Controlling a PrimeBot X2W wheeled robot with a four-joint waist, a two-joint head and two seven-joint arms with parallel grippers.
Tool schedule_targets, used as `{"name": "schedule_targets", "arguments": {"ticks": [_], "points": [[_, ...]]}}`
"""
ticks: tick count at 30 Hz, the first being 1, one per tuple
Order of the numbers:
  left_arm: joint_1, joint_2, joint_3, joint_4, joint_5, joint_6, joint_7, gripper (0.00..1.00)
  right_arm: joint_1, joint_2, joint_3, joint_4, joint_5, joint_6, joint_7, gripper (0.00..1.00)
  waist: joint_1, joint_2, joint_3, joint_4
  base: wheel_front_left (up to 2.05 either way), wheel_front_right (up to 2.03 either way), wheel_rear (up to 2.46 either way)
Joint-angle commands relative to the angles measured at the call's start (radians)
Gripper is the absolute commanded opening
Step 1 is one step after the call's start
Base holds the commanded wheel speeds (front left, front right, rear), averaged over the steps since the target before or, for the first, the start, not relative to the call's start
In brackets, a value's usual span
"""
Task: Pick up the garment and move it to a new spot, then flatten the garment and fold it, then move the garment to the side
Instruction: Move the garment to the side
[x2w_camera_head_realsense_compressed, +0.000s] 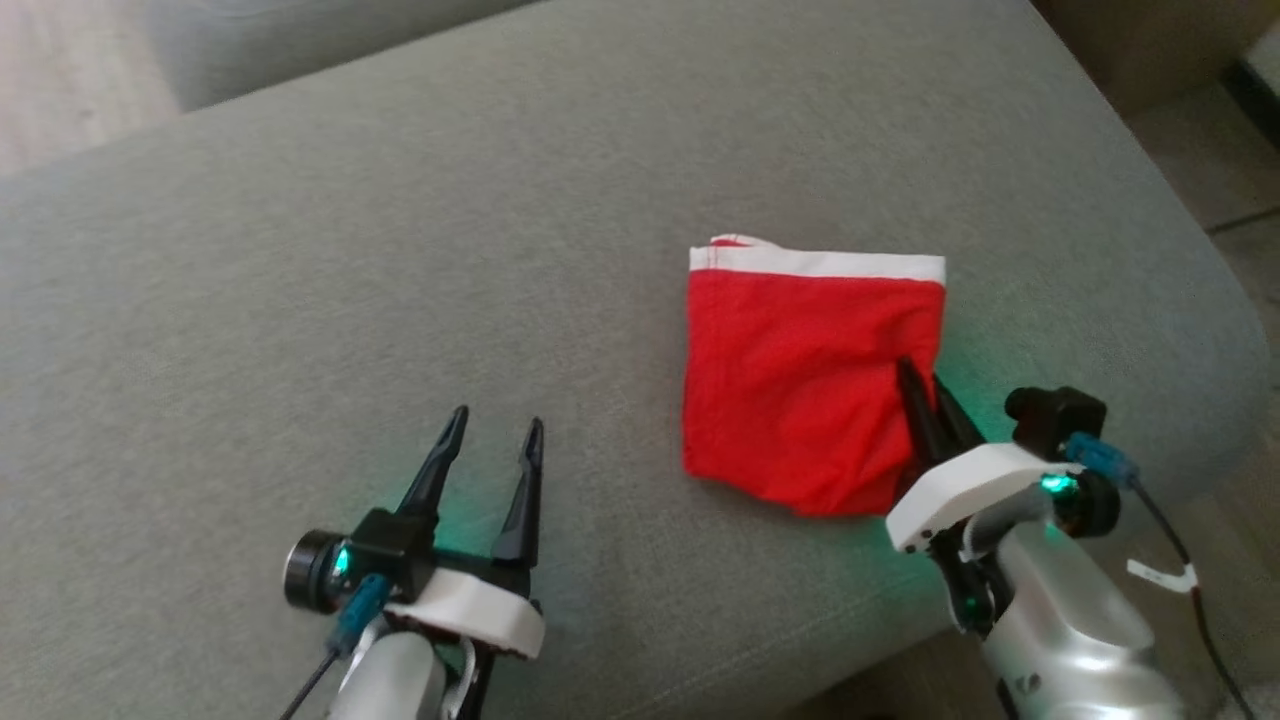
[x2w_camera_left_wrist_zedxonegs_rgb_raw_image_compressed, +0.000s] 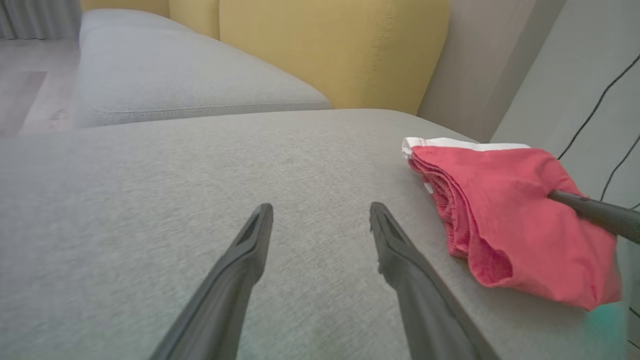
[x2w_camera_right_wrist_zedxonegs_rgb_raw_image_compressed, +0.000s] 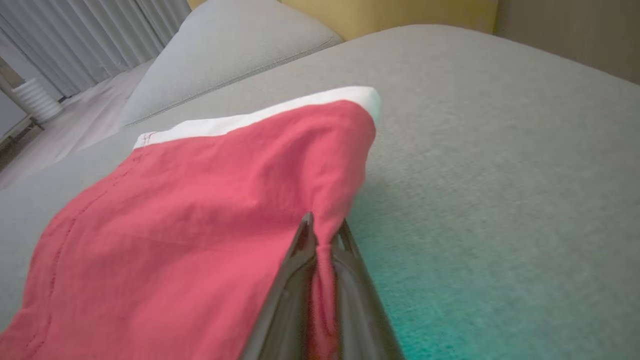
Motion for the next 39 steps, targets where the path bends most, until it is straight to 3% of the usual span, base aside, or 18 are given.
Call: {"name": "schedule_targets", "arguments": {"ticks": [1, 7, 20, 26, 27, 28, 29, 30, 34, 39], "points": [[-0.035, 0.005, 0.02, -0.028, 0.002, -0.007, -0.005, 1.0, -0.044, 0.004, 0.008, -0.026, -0.01, -0.001, -0.007, 0.0, 0.0001, 0.0, 0.03, -0.011, 0.0, 0.0, 0.0], [-0.055, 0.005, 0.007, -0.021, 0.022, -0.014, -0.005, 1.0, -0.174, -0.026, -0.105, 0.036, -0.115, -0.001, -0.007, 0.0, 0.0001, 0.0, 0.094, 0.067, 0.0, 0.0, 0.0], [-0.094, 0.005, 0.028, -0.031, 0.045, -0.026, -0.005, 1.0, -0.446, -0.34, -0.512, 0.252, -0.488, -0.001, 0.012, 0.0, 0.0001, 0.0, 0.23, 0.233, 0.0, 0.0, 0.0], [-0.107, 0.005, 0.036, -0.036, 0.037, -0.02, -0.005, 1.0, -0.475, -0.39, -0.665, 0.241, -0.623, -0.001, 0.029, 0.0, 0.0001, 0.0, 0.25, 0.251, 0.0, 0.0, 0.0], [-0.113, 0.005, 0.036, -0.034, 0.035, -0.019, -0.005, 1.0, -0.479, -0.381, -0.724, 0.216, -0.669, -0.001, 0.023, 0.07, 0.0001, 0.0, 0.254, 0.25, 0.0, 0.0, 0.0], [-0.117, 0.005, 0.035, -0.033, 0.034, -0.017, -0.005, 1.0, -0.482, -0.369, -0.753, 0.202, -0.689, -0.001, 0.019, 0.75, 0.0001, 0.0, 0.254, 0.249, 0.0, 0.0, 0.0], [-0.117, 0.005, 0.035, -0.033, 0.034, -0.017, -0.005, 1.0, -0.482, -0.369, -0.753, 0.202, -0.689, -0.001, 0.019, 0.75, 0.0001, 0.0, 0.254, 0.249, 0.0, 0.0, 0.0], [-0.12, 0.005, 0.032, -0.031, 0.032, -0.016, -0.005, 1.0, -0.485, -0.353, -0.775, 0.192, -0.706, -0.001, 0.014, 1.0, 0.0001, 0.0, 0.253, 0.248, 0.0, 0.0, 0.0], [-0.128, 0.005, 0.029, -0.029, 0.019, -0.004, -0.005, 1.0, -0.508, -0.248, -0.789, 0.133, -0.739, -0.001, -0.005, 1.0, 0.0001, 0.0, 0.228, 0.248, 0.0, 0.0, 0.0], [-0.111, 0.005, 0.057, -0.029, 0.009, 0.023, -0.005, 1.0, -0.446, -0.112, -0.649, -0.033, -0.652, -0.001, -0.006, 1.0, 0.0001, 0.0, 0.177, 0.262, 0.0, 0.0, 0.0]]}}
